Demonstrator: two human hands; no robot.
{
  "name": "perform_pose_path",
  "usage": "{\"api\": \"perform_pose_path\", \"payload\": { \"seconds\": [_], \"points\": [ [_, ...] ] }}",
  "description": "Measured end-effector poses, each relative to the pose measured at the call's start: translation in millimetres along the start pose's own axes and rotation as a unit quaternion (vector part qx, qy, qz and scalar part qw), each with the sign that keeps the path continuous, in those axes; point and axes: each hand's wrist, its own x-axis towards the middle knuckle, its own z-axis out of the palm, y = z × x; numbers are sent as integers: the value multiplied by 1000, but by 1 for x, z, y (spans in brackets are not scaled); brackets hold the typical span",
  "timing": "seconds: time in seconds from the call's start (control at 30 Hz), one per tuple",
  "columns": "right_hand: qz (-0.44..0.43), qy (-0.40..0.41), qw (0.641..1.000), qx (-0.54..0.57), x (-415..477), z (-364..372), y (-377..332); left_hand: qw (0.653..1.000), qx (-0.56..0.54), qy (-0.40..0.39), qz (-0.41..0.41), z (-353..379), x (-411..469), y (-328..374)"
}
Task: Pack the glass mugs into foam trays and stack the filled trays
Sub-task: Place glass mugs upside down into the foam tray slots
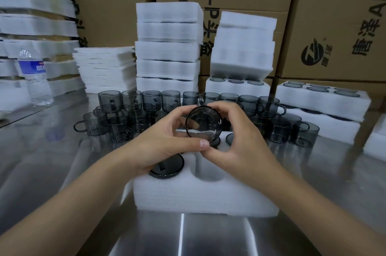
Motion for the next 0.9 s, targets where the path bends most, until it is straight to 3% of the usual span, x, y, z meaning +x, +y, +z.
{"api": "perform_pose_path", "payload": {
  "seconds": [0.23,0.9],
  "points": [
    [29,15,999,30,0,1,4,997,-72,-1,-10,1,0,0],
    [-6,-6,1000,2,-1,-1,2,999,-49,13,-16,1,0,1]
  ]
}}
